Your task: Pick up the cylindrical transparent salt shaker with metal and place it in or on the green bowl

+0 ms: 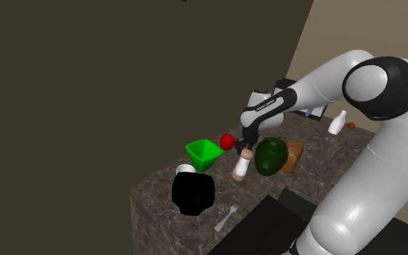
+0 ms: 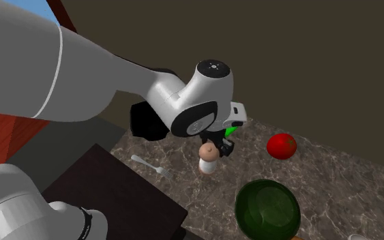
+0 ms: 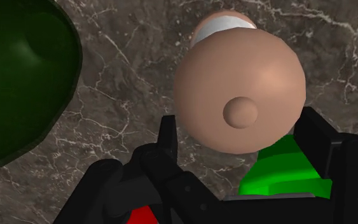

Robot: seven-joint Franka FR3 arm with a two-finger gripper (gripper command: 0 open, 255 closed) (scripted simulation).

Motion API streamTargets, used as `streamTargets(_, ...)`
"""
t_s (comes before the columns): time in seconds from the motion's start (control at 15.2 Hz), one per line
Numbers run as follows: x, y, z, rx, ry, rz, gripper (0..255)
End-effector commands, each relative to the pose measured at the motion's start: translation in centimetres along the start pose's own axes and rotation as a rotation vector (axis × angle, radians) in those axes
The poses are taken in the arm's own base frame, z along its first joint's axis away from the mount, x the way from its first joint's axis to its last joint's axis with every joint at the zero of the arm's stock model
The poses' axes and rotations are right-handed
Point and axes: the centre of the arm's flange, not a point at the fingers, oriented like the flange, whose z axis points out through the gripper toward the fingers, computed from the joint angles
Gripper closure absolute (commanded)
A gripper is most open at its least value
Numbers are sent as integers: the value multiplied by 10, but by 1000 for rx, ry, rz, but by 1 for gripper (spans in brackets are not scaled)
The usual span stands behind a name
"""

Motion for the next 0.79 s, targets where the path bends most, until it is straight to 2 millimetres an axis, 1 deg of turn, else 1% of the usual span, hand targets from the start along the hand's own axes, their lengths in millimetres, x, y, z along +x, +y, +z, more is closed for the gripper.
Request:
streamTargets(0.0, 1, 1, -11, 0, 0, 0, 255)
streamTargets(0.73, 3, 6, -68, 0, 0, 0, 255)
